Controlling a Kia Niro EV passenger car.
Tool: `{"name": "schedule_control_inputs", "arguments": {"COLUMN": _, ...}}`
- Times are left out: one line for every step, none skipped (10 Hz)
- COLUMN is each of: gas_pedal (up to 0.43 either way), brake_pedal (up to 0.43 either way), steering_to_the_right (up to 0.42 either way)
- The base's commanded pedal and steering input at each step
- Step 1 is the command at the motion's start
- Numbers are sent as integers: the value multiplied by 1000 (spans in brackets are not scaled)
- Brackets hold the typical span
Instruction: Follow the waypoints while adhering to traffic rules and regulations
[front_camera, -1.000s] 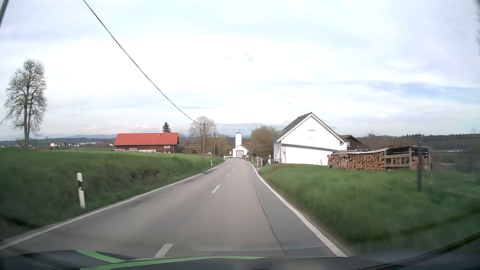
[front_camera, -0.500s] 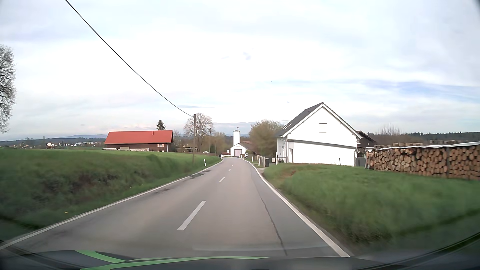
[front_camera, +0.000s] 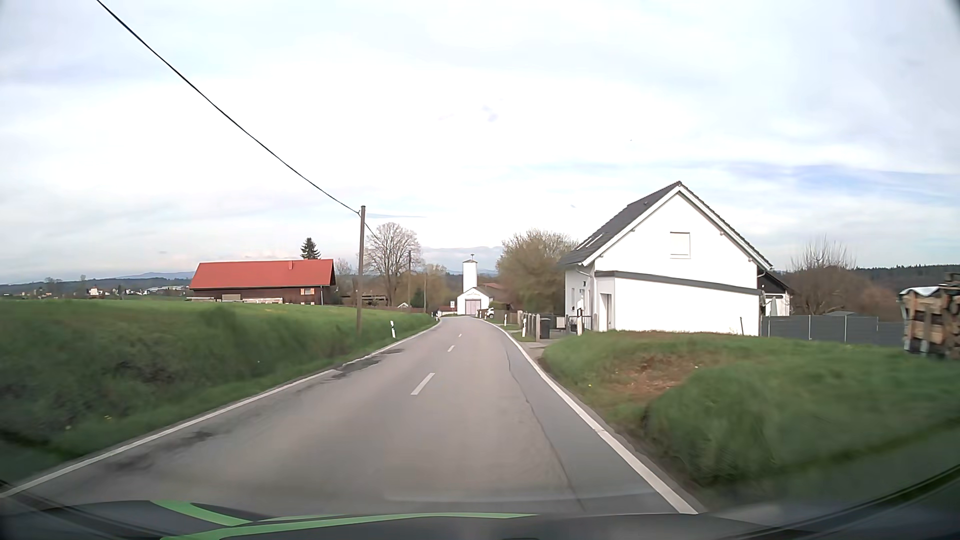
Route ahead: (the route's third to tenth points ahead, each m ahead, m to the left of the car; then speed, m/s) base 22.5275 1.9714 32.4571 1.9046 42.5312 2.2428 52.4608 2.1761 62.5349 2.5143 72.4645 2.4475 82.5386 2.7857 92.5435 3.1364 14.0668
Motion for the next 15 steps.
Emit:
{"name": "schedule_control_inputs", "arguments": {"gas_pedal": 0, "brake_pedal": 0, "steering_to_the_right": 3}}
{"name": "schedule_control_inputs", "arguments": {"gas_pedal": 0, "brake_pedal": 0, "steering_to_the_right": 4}}
{"name": "schedule_control_inputs", "arguments": {"gas_pedal": 0, "brake_pedal": 0, "steering_to_the_right": 4}}
{"name": "schedule_control_inputs", "arguments": {"gas_pedal": 0, "brake_pedal": 0, "steering_to_the_right": 4}}
{"name": "schedule_control_inputs", "arguments": {"gas_pedal": 0, "brake_pedal": 0, "steering_to_the_right": 4}}
{"name": "schedule_control_inputs", "arguments": {"gas_pedal": 0, "brake_pedal": 0, "steering_to_the_right": 4}}
{"name": "schedule_control_inputs", "arguments": {"gas_pedal": 0, "brake_pedal": 0, "steering_to_the_right": 4}}
{"name": "schedule_control_inputs", "arguments": {"gas_pedal": 0, "brake_pedal": 0, "steering_to_the_right": 4}}
{"name": "schedule_control_inputs", "arguments": {"gas_pedal": 0, "brake_pedal": 0, "steering_to_the_right": 3}}
{"name": "schedule_control_inputs", "arguments": {"gas_pedal": 0, "brake_pedal": 0, "steering_to_the_right": 1}}
{"name": "schedule_control_inputs", "arguments": {"gas_pedal": 0, "brake_pedal": 0, "steering_to_the_right": 0}}
{"name": "schedule_control_inputs", "arguments": {"gas_pedal": 8, "brake_pedal": 0, "steering_to_the_right": 0}}
{"name": "schedule_control_inputs", "arguments": {"gas_pedal": 20, "brake_pedal": 0, "steering_to_the_right": 0}}
{"name": "schedule_control_inputs", "arguments": {"gas_pedal": 28, "brake_pedal": 0, "steering_to_the_right": 0}}
{"name": "schedule_control_inputs", "arguments": {"gas_pedal": 39, "brake_pedal": 0, "steering_to_the_right": 0}}
